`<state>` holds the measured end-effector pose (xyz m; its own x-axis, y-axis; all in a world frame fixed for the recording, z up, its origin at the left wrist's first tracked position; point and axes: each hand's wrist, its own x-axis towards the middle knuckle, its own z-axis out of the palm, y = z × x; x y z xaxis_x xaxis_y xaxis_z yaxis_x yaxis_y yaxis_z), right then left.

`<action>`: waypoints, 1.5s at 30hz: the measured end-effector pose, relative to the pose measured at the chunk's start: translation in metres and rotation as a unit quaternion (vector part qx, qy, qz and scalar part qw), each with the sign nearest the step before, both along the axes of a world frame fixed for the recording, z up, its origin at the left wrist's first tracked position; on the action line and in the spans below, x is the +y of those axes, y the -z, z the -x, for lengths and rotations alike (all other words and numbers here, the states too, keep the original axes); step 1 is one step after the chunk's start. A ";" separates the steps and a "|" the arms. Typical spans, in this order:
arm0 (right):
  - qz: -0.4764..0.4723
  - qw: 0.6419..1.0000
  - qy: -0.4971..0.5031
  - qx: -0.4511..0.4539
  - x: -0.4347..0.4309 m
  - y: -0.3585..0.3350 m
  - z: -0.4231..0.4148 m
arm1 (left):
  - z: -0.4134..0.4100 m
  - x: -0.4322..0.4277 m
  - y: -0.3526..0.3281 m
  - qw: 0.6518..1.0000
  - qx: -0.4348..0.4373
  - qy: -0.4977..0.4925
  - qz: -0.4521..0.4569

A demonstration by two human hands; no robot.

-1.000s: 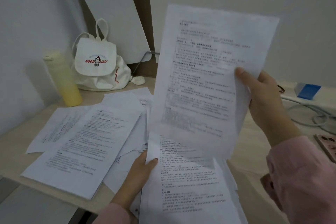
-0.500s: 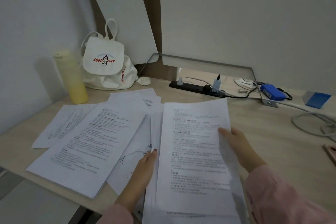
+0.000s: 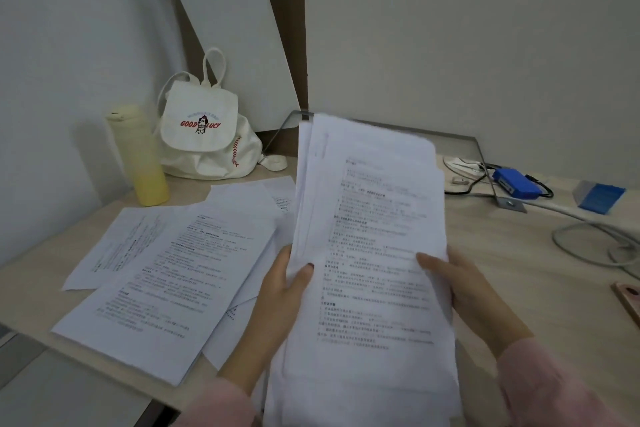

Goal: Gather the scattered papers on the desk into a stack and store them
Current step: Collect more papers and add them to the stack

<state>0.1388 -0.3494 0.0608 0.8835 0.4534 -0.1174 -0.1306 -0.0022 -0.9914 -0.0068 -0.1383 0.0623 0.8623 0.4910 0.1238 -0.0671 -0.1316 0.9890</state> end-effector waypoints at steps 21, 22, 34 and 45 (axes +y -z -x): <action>-0.112 0.979 0.107 -0.134 -0.001 -0.022 0.031 | -0.035 -0.010 -0.039 0.988 -0.152 -0.004 -0.016; -0.110 0.977 0.117 -0.137 -0.005 -0.022 0.031 | -0.034 -0.009 -0.039 0.987 -0.162 -0.011 -0.022; -0.058 0.979 0.161 -0.108 -0.007 0.000 0.047 | -0.021 -0.011 0.002 0.991 -0.133 -0.001 0.014; 0.072 0.961 0.231 -0.136 -0.047 -0.005 0.055 | -0.027 -0.049 0.001 0.998 -0.039 0.047 -0.002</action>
<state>0.0842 -0.3964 0.0661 0.9936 0.0027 0.1131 0.1123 -0.1466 -0.9828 0.0205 -0.1873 0.0609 0.8920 0.4085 0.1936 -0.1554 -0.1251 0.9799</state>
